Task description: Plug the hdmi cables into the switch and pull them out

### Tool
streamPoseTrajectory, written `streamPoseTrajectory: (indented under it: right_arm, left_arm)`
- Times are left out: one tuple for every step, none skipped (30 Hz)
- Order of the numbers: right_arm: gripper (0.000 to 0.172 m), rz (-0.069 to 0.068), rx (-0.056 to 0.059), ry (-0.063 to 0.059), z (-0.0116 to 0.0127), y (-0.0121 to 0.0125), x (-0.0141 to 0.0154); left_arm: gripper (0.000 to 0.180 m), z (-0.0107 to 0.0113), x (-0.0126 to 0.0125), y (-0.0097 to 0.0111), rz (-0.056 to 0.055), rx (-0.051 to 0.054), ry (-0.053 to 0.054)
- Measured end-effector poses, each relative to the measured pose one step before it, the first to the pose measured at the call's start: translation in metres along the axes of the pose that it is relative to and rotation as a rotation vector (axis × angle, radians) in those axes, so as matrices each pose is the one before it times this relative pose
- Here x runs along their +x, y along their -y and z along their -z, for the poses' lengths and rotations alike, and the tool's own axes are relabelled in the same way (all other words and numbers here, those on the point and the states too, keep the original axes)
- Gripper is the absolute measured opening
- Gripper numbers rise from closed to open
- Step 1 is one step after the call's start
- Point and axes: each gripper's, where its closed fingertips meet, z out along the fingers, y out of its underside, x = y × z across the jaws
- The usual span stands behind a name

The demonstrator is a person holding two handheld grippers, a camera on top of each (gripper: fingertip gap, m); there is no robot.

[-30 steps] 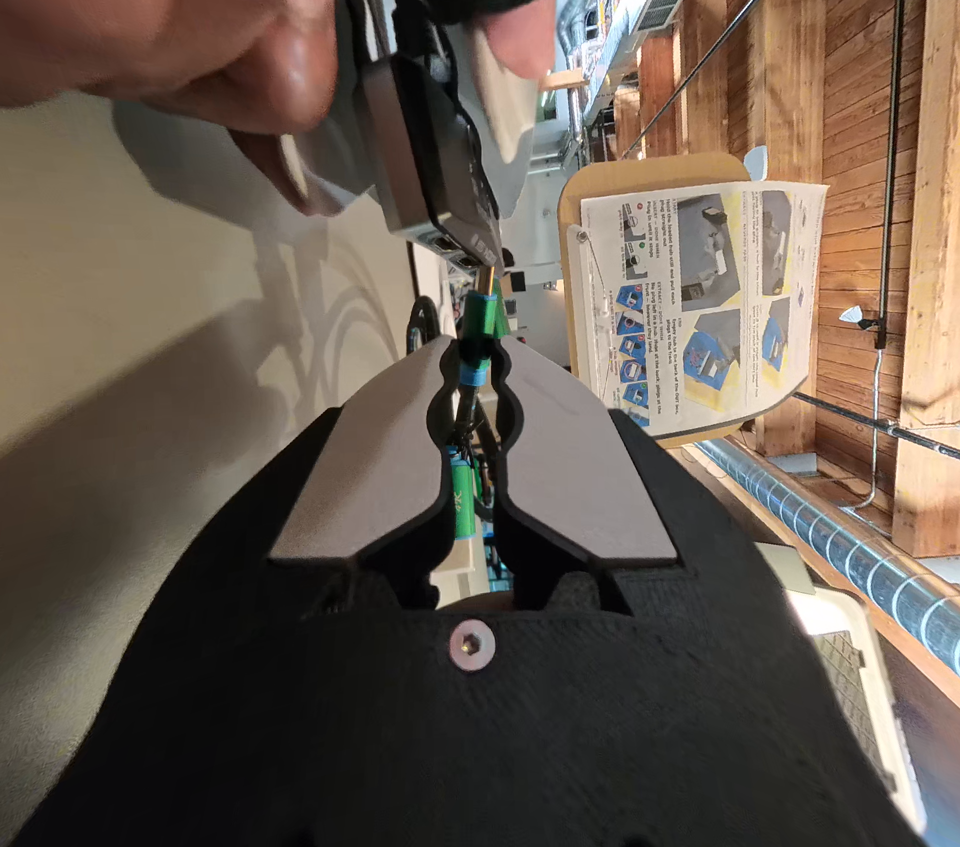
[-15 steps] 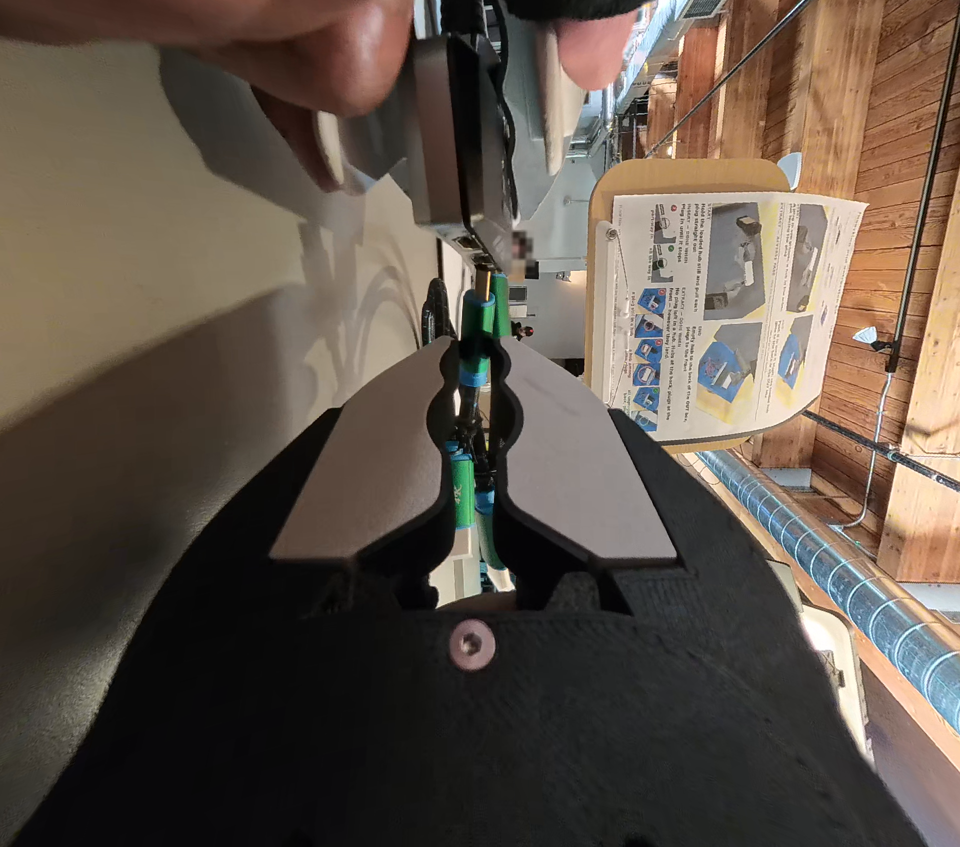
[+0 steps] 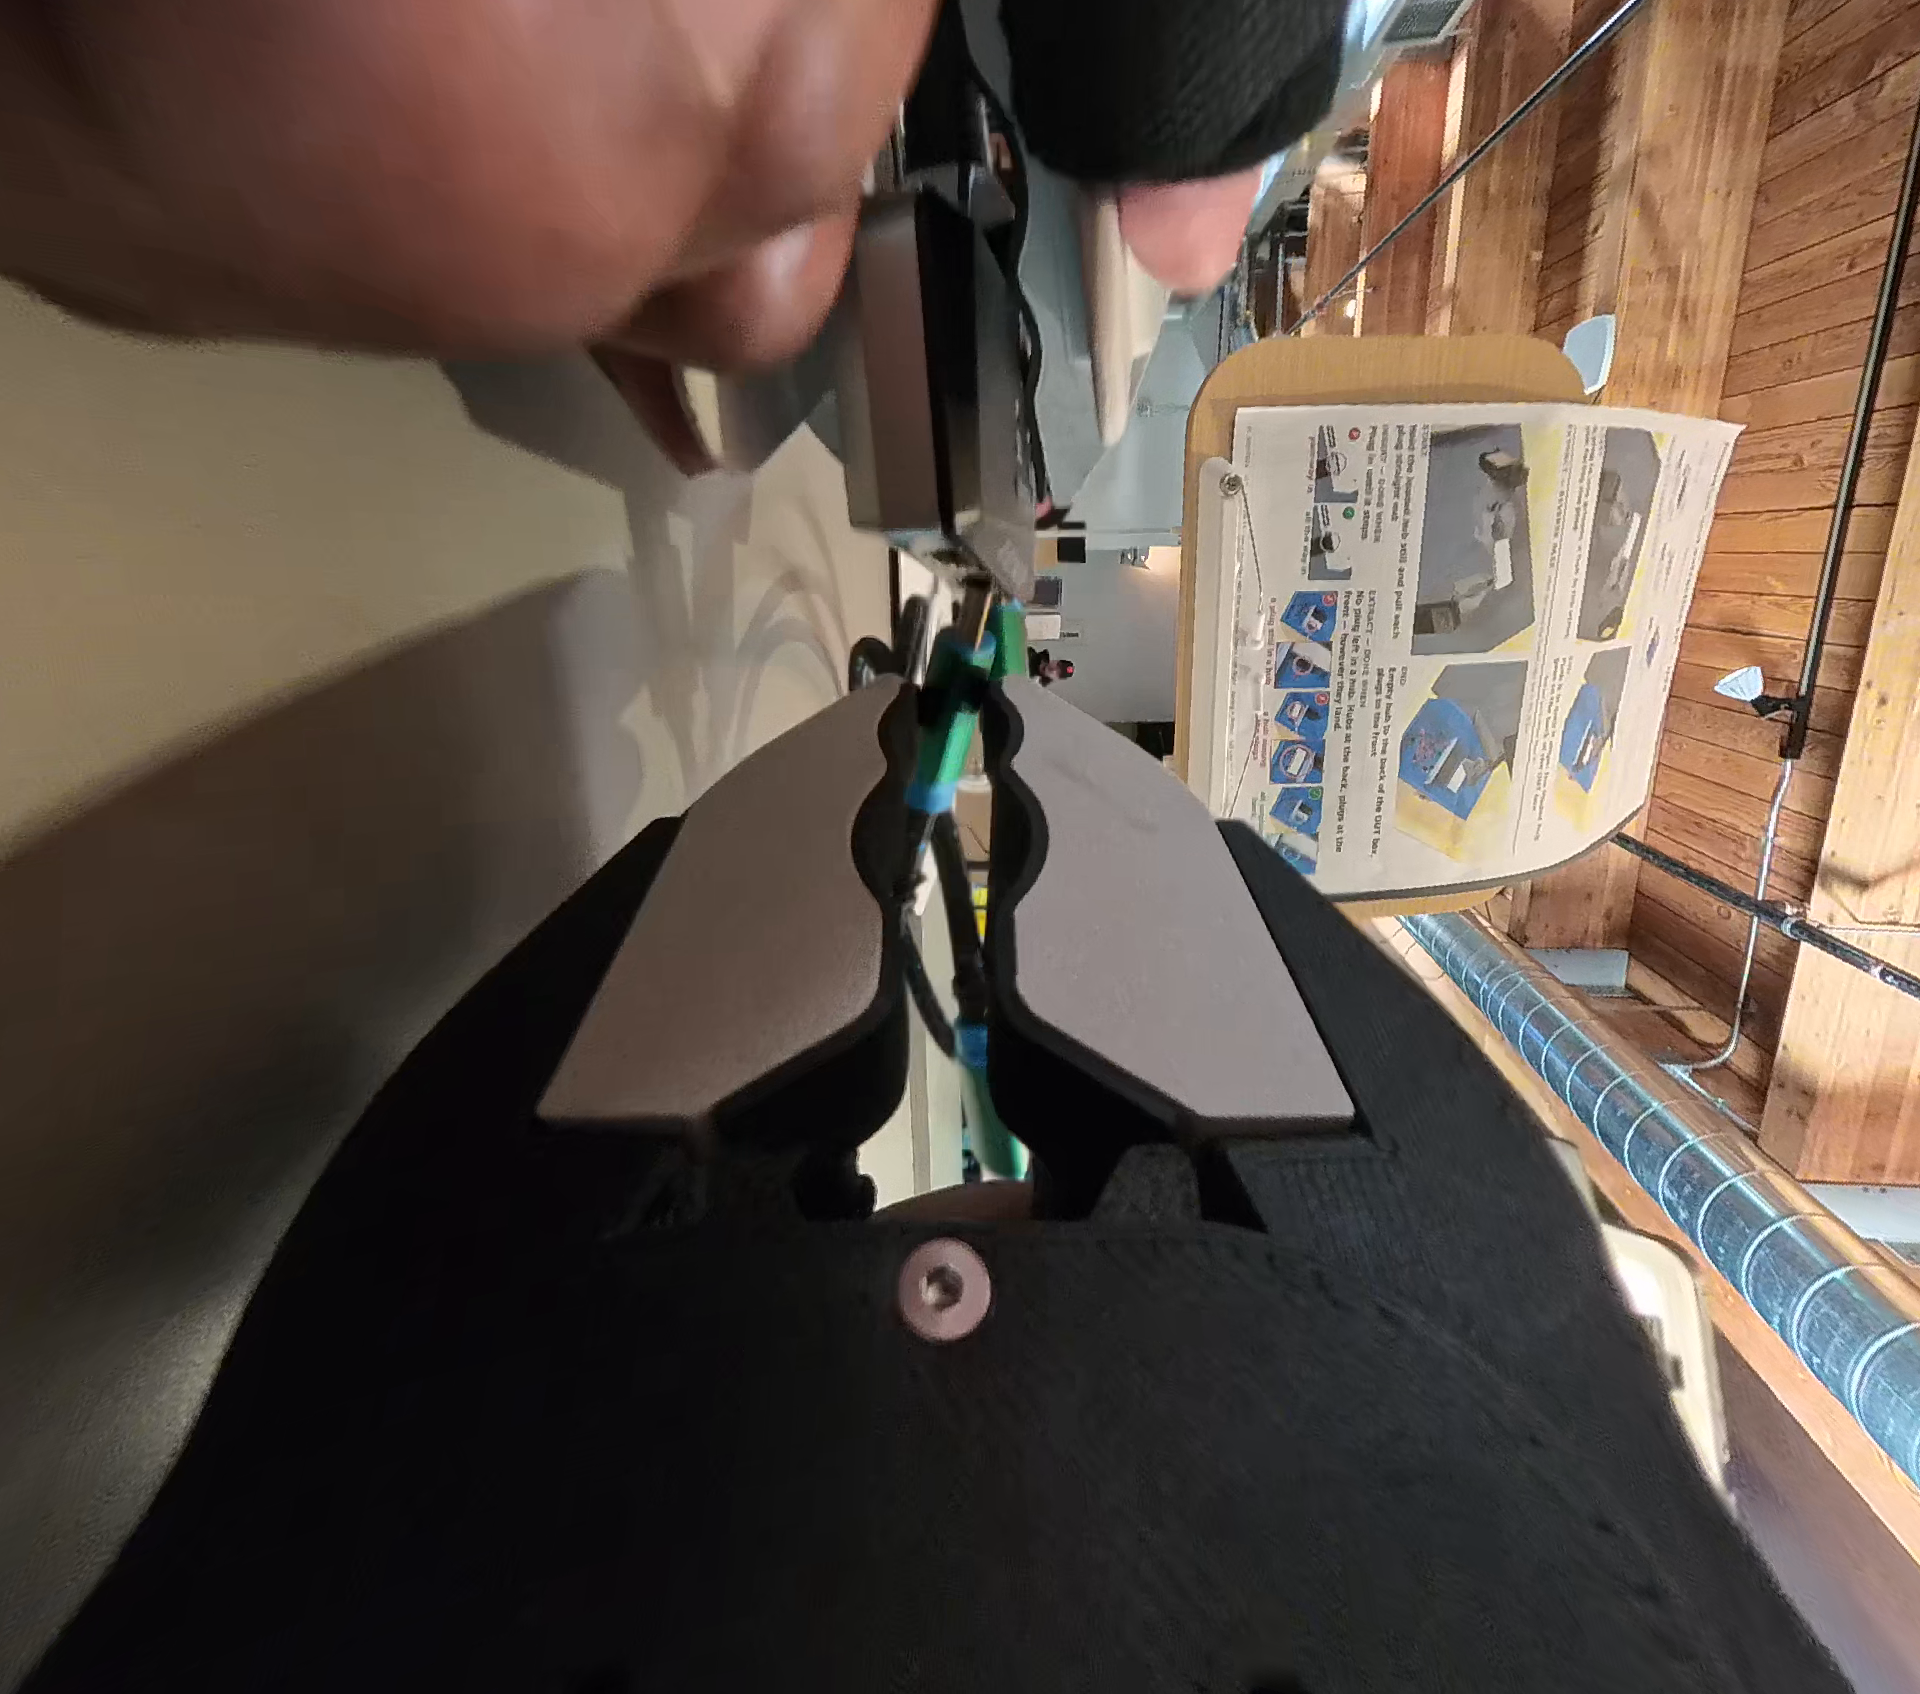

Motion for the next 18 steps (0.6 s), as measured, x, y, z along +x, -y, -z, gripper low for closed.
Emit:
streamPoseTrajectory:
  right_arm:
    - [0.01, 0.0022, 0.0102, -0.0009, 0.00096, 0.00297, -0.0001]
    - [0.009, -0.0042, 0.0068, 0.0017, 0.00062, 0.00223, -0.00031]
    - [0.009, -0.0101, 0.003, 0.0052, -0.00006, 0.0006, -0.00042]
    - [0.009, -0.013, 0.0009, 0.0063, -0.0004, -0.00041, -0.00035]
    - [0.009, -0.0133, 0.0041, 0.0038, -0.00046, -0.00034, -0.00003]
    - [0.009, -0.0097, 0.0058, 0.0003, -0.00022, -0.00009, 0.00025]
    - [0.009, -0.0043, 0.0046, -0.0029, -0.00013, 0.00006, 0.00051]
    - [0.01, -0.0039, 0.0036, -0.005, -0.00014, 0.00032, 0.00068]
    - [0.01, -0.0073, 0.0043, -0.0054, 0.00002, 0.00053, 0.00077]
    - [0.01, -0.0083, 0.0059, -0.0057, 0.00016, 0.00078, 0.00101]
    - [0.01, -0.0075, 0.0076, -0.0057, 0.00056, 0.00101, 0.00091]
    - [0.01, -0.0095, 0.0091, -0.0043, 0.00056, 0.00132, 0.00088]
    - [0.009, -0.0145, 0.0127, 0.0008, 0.00087, 0.00191, 0.00022]
    - [0.011, -0.021, 0.016, 0.0071, 0.00111, 0.00238, -0.00039]
    - [0.011, -0.0311, 0.0149, 0.0084, 0.00119, 0.00244, 0.00012]
    - [0.012, -0.0411, 0.014, 0.0108, 0.00129, 0.00217, 0.00049]
    - [0.013, -0.0466, 0.0135, 0.0149, 0.0013, 0.00205, 0.00035]
    - [0.014, -0.0428, 0.0126, 0.0139, 0.00109, 0.00177, 0.00034]
  left_arm:
    - [0.025, -0.00097, -0.00078, -0.00191, -0.0017, -0.0092, 0.0025]
    - [0.025, -0.00134, -0.00106, -0.00193, -0.0015, -0.0096, 0.0022]
    - [0.023, -0.00123, -0.00081, -0.0016, 0.0, -0.0099, 0.0003]
    - [0.023, -0.0006, -0.00052, -0.00016, -0.0015, -0.0027, -0.0013]
    - [0.026, -0.00028, 0.00006, 0.00034, -0.0058, 0.0008, -0.0015]
    - [0.023, -0.00018, 0.00039, 0.00037, -0.0072, -0.0019, -0.0004]
    - [0.023, -0.00018, 0.00076, 0.00048, -0.0074, -0.0028, -0.0027]
    - [0.022, -0.00005, 0.00092, 0.00065, -0.006, 0.0004, -0.0052]
    - [0.022, 0.00006, 0.00114, 0.00065, -0.0047, 0.0028, -0.0074]
    - [0.022, -0.00006, 0.00136, 0.00061, -0.0041, 0.0024, -0.0089]
    - [0.022, -0.00007, 0.00137, 0.00077, -0.0052, 0.0024, -0.0089]
    - [0.022, -0.00009, 0.00142, 0.00081, -0.0065, 0.0032, -0.0084]
    - [0.022, -0.00009, 0.00112, 0.00074, -0.0073, 0.002, -0.0058]
    - [0.022, -0.0001, 0.00117, 0.00063, -0.0085, -0.0002, -0.0057]
    - [0.022, -0.00021, 0.00104, 0.00059, -0.0101, -0.0002, -0.0041]
    - [0.022, -0.00011, 0.00097, 0.00066, -0.0119, 0.0007, -0.002]
    - [0.022, 0.00001, 0.00123, 0.00095, -0.0119, 0.0028, -0.0037]
    - [0.022, -0.00004, 0.00141, 0.00145, -0.0121, 0.0057, -0.0059]
